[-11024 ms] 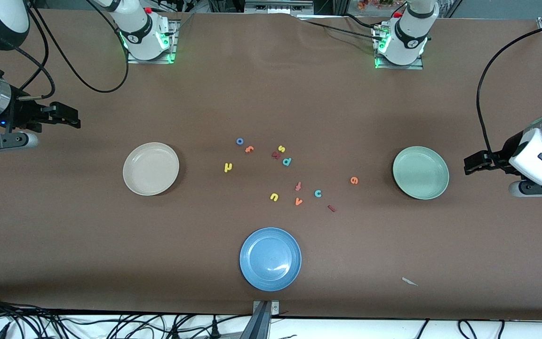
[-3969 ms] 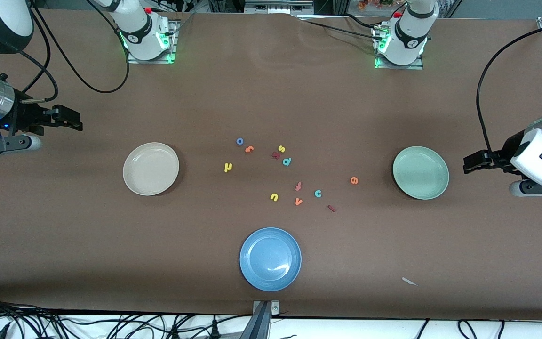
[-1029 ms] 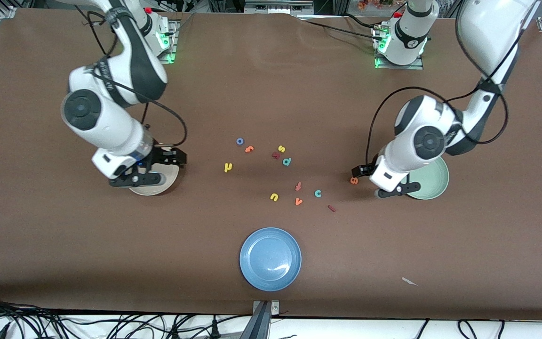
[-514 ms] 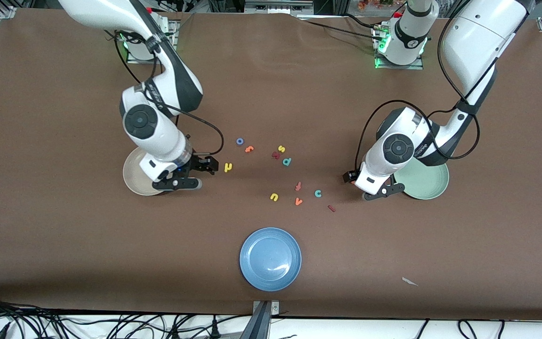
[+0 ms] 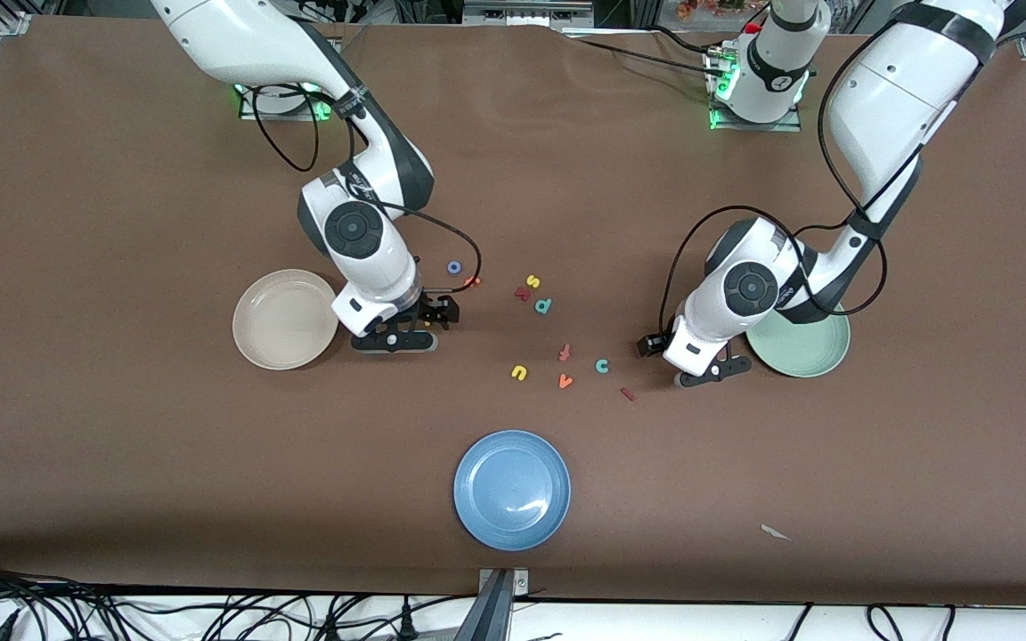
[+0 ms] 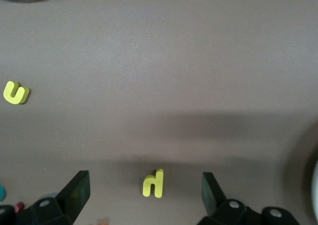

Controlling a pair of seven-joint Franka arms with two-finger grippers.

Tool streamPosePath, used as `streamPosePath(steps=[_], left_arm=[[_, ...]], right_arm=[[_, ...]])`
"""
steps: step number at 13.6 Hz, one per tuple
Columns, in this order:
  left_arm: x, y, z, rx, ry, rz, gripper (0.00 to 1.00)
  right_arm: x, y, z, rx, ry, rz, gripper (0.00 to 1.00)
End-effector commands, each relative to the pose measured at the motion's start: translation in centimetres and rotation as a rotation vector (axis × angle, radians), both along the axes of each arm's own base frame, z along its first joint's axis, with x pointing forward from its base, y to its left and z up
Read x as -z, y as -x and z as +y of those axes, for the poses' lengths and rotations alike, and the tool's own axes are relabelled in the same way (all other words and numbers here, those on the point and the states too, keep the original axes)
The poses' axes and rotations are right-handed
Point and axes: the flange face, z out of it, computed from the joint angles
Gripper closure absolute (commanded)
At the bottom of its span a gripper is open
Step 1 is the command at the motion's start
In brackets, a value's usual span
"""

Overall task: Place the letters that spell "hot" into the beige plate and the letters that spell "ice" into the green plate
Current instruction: 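Grasp the yellow letter with the right gripper while the left gripper grasps orange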

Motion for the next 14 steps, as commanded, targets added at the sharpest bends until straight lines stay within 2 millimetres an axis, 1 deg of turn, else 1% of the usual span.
streamPosePath(steps=[1,2,3,5,6,7,8,10,13,14], left_arm=[[-0.2,-0.7,0.9,0.061,-0.015,-0.002,0.25],[-0.3,-0.8,0.9,0.063,-0.015,-0.003,0.29],[-0.3,-0.8,0.9,0.064,-0.015,-0.003,0.33],[0.0,-0.5,0.8,0.066,-0.018,0.005,0.35],[0.1,-0.3,0.8,0.069,-0.023,0.015,0.39],[0.1,-0.2,0.6,0.075,-0.028,0.023,0.43],[0.2,-0.1,0.5,0.076,-0.030,0.026,0.45],[0.2,-0.1,0.5,0.075,-0.029,0.028,0.54],[0.2,-0.1,0.5,0.069,-0.029,0.028,0.72],[0.2,-0.1,0.4,0.069,-0.029,0.027,0.80]], right_arm=[[3.5,0.3,1.0,-0.005,0.006,-0.023,0.00],[4.7,0.4,1.0,-0.008,0.003,-0.022,0.00],[5.2,0.5,1.0,-0.008,0.004,-0.019,0.00],[5.7,1.3,1.7,-0.021,0.008,-0.010,0.00],[6.0,1.7,1.9,-0.022,0.011,-0.004,0.00],[6.4,2.2,1.6,-0.023,0.018,0.006,0.00],[6.5,2.9,1.2,-0.026,0.026,0.016,0.00],[6.5,4.1,0.6,-0.030,0.026,0.014,0.00],[7.9,5.4,0.0,-0.031,0.008,0.001,0.01],[8.1,5.6,-0.1,-0.032,0.008,0.003,0.04]])
